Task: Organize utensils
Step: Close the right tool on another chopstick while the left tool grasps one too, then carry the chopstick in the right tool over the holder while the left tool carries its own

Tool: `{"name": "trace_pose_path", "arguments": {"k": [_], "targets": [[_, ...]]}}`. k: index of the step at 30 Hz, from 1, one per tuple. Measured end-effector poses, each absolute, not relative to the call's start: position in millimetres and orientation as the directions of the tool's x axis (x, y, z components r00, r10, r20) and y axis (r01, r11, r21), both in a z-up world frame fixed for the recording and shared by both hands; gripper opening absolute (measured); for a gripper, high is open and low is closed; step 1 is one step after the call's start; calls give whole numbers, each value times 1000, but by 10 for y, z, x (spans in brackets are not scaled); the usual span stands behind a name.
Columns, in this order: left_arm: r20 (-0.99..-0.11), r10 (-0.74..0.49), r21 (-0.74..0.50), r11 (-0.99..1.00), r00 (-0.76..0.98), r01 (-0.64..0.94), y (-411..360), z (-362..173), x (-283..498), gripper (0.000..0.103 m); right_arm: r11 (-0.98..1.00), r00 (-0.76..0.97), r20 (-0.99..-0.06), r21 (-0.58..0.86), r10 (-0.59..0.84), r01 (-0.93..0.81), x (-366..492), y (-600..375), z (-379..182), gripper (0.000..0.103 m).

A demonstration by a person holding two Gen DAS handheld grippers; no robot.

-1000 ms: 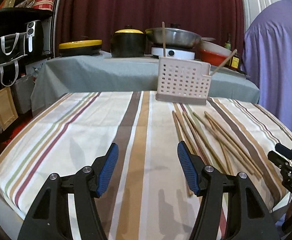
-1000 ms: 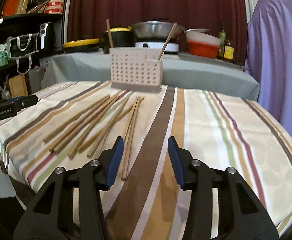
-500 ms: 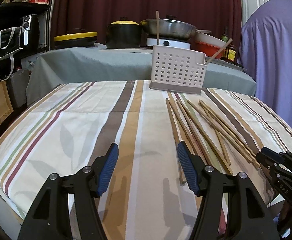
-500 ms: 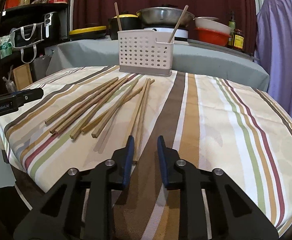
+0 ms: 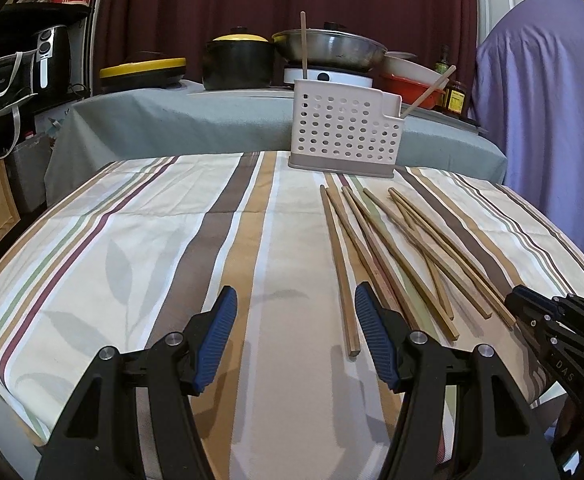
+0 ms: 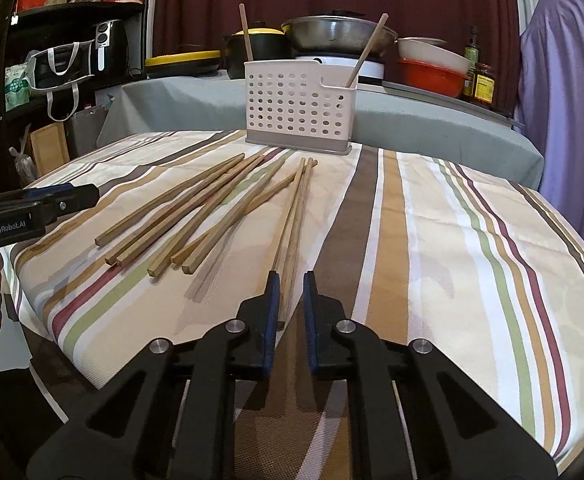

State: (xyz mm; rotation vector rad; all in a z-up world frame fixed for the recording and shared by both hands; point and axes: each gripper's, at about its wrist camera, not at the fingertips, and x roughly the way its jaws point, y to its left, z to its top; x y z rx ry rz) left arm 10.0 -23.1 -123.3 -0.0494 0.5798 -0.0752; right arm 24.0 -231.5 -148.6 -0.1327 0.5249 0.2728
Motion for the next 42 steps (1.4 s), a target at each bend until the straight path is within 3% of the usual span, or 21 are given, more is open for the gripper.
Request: {"name": "trace_pose_path", "arguments": {"k": [26, 31, 38, 40, 42], "targets": [[-576, -131, -57, 991, 807, 120, -414, -1327, 73, 58, 971, 830, -527, -39, 179, -234, 268, -2469, -1527, 7], [-579, -129, -58, 991, 805, 117, -421, -1356, 104, 42, 973, 831, -528, -35, 177, -230, 269, -2497, -1537, 7], [-597, -135, -26, 988, 791, 149, -520, -1433, 131, 31, 973, 832, -526, -34, 178, -229, 265, -2500, -1550, 7], [-597, -135, -20, 988, 791, 154, -528, -1434, 130, 15, 973, 832, -526, -34, 178, -229, 264, -2500, -1545, 7], [-597, -131, -14, 988, 792, 153, -529, -1435, 132, 7, 973, 832, -526, -34, 177, -229, 263, -2500, -1546, 7]]}}
